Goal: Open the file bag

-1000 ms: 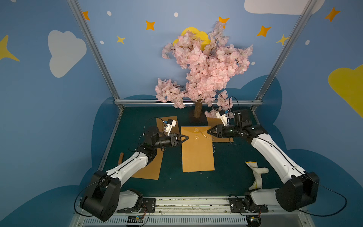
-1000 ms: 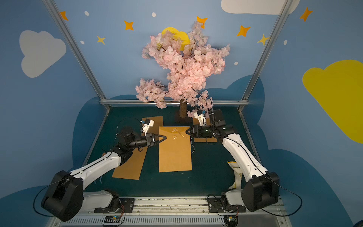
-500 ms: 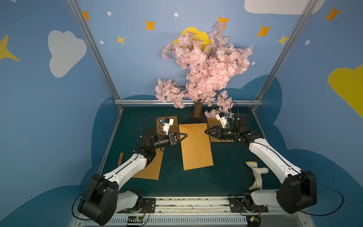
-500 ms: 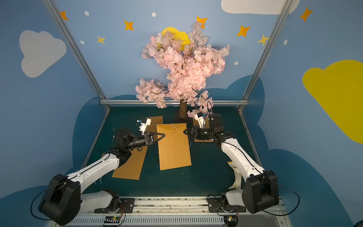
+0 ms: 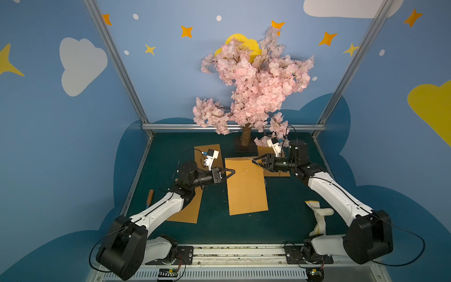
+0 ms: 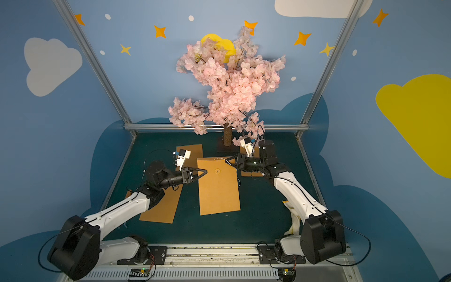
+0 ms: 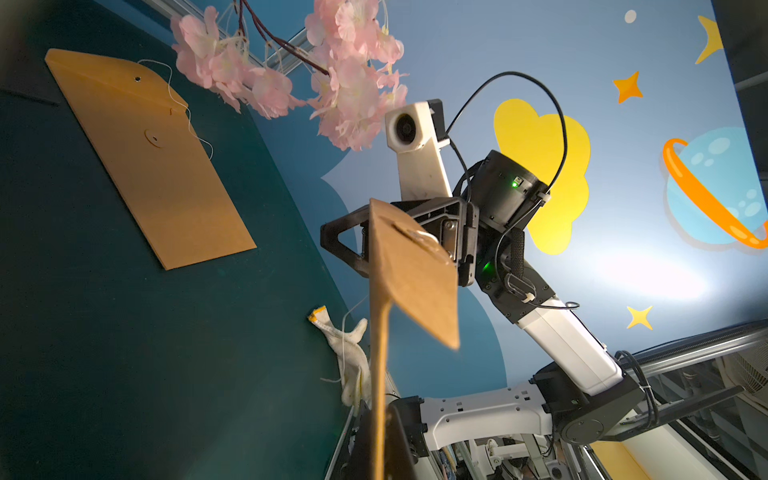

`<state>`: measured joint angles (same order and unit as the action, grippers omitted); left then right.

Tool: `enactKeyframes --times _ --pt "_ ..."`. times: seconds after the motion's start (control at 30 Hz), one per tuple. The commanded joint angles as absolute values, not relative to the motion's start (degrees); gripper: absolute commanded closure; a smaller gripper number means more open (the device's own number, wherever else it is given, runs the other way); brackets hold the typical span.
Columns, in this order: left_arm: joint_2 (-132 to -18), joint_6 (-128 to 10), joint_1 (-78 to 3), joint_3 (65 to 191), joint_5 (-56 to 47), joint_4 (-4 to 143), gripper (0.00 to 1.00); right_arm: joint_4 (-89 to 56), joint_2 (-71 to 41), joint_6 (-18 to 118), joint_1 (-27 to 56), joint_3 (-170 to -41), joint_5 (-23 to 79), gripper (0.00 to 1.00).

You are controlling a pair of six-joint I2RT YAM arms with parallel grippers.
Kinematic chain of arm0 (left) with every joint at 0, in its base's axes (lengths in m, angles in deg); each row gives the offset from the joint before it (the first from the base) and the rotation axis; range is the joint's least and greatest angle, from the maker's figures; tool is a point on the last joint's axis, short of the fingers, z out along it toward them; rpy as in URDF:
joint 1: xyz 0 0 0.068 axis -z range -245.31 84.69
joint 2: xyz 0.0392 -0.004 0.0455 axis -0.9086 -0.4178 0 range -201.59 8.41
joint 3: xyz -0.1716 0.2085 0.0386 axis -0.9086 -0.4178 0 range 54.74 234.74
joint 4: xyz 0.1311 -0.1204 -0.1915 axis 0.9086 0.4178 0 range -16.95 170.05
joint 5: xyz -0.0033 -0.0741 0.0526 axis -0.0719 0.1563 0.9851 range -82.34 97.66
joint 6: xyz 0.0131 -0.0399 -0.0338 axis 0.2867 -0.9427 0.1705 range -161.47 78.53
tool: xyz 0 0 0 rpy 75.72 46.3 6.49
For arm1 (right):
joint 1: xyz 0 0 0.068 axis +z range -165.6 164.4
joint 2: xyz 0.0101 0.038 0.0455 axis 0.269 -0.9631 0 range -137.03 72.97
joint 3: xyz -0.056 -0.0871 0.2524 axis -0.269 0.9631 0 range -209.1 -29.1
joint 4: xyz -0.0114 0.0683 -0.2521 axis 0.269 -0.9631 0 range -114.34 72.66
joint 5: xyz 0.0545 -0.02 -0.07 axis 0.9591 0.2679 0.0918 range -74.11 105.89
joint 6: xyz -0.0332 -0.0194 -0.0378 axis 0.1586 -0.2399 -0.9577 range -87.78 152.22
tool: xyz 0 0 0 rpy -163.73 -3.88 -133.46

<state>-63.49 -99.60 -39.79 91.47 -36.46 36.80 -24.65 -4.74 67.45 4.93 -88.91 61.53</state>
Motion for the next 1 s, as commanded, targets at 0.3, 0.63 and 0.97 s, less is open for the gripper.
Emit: enactKeyframes --times 0.3,0.63,0.97 --pt "-62.5 -95.5 -38.9 88.9 -37.5 40.7 0.98 -24.0 -3.8 67.3 5.5 -91.9 64.4 0.57" --pt "-61.9 -95.2 -38.8 88.9 -37.3 40.4 0.97 -22.0 -4.6 68.6 5.8 -91.1 65.9 0.76" --pt "-60.9 -94.8 -38.5 89.4 -36.7 41.3 0.87 -18.0 -5.1 70.2 5.9 -90.5 68.4 0.92"
